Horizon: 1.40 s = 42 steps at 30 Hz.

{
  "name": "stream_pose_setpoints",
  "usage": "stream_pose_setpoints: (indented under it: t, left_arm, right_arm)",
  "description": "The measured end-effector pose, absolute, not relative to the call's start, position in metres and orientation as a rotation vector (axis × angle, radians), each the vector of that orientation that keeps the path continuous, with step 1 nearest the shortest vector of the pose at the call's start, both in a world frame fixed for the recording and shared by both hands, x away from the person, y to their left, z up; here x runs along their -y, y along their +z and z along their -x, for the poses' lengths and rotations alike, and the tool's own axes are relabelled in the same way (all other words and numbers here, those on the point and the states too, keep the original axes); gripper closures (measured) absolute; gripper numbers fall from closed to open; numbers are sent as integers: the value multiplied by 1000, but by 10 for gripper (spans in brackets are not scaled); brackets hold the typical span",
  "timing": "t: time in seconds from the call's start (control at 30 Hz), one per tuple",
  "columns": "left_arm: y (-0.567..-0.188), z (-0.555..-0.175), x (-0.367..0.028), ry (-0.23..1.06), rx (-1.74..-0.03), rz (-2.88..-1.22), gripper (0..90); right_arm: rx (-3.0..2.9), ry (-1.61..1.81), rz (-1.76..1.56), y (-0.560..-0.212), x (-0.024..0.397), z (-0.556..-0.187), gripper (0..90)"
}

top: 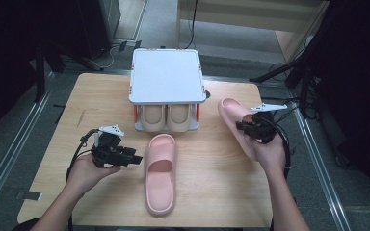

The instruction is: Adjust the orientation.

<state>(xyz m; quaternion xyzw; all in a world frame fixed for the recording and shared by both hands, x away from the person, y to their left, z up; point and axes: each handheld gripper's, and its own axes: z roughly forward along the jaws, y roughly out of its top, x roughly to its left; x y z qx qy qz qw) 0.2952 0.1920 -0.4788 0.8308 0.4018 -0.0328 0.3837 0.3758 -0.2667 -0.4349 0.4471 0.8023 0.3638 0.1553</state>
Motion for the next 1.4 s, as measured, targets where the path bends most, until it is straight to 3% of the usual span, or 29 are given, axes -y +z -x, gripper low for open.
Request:
stream_pose_setpoints:
  t: [0.33,0.73,1.4]
  left_arm:
    - [-478,-305,-183,-102,-998,-2120,497]
    - [-477,-312,-174,-100,-974,-2130,488]
    - [-478,-311,-174,-96,-967,-2134,482]
  right_arm:
    - [-2382,1063,-1188,-425,243,-328,856]
    - [-2482,1005,-1135,-446,202,-286,853]
    - [-2603,856,-1046,-483,154,-284,855]
